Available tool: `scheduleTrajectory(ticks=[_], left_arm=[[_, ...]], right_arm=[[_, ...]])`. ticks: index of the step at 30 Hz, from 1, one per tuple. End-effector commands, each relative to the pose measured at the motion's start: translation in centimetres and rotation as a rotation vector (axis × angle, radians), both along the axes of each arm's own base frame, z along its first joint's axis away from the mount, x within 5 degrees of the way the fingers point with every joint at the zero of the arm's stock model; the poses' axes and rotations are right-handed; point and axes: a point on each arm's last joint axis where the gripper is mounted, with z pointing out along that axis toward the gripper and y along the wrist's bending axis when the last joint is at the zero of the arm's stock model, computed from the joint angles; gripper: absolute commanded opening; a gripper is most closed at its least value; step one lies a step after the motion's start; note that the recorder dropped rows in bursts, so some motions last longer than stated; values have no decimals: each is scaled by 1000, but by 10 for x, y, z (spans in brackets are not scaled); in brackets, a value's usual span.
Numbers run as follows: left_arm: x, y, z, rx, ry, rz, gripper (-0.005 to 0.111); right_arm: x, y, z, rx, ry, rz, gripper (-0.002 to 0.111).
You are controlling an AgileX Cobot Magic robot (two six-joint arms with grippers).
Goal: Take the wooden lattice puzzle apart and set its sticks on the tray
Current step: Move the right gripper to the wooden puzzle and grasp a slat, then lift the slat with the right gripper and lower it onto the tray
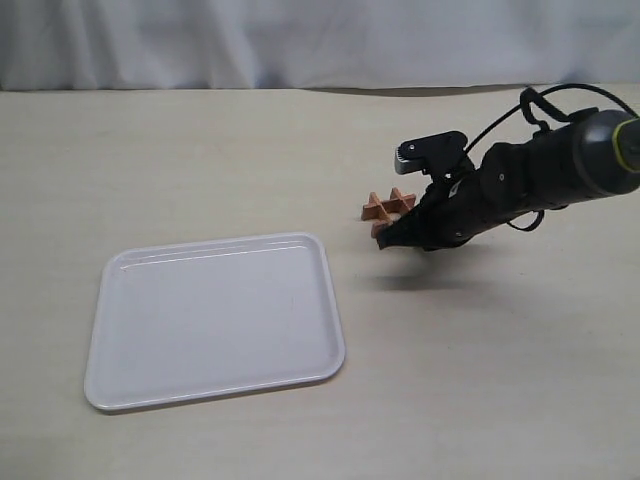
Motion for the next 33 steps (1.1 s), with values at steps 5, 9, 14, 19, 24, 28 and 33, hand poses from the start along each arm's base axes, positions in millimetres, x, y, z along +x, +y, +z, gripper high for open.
scheduleTrajectory(ticks=[5, 9, 14, 19, 24, 28, 33], left_arm=[[0, 1, 0, 2, -9, 11, 0], [0, 1, 0, 2, -9, 11, 0], [0, 1, 0, 2, -9, 11, 0], [0, 1, 0, 2, -9, 11, 0], [0, 1, 0, 2, -9, 11, 0], [0, 1, 0, 2, -9, 11, 0], [0, 1, 0, 2, -9, 11, 0]], right_arm=[[-12, 1, 67, 9, -74, 16, 5], [-22, 14, 112, 25, -181, 49, 5], [-31, 74, 139, 44, -263, 227, 5], [-40, 149, 126, 24, -246, 485, 4], [-43, 211, 93, 50, -75, 666, 4], [-39, 257, 57, 271, 175, 857, 4], [-24, 265, 29, 290, 198, 792, 5]])
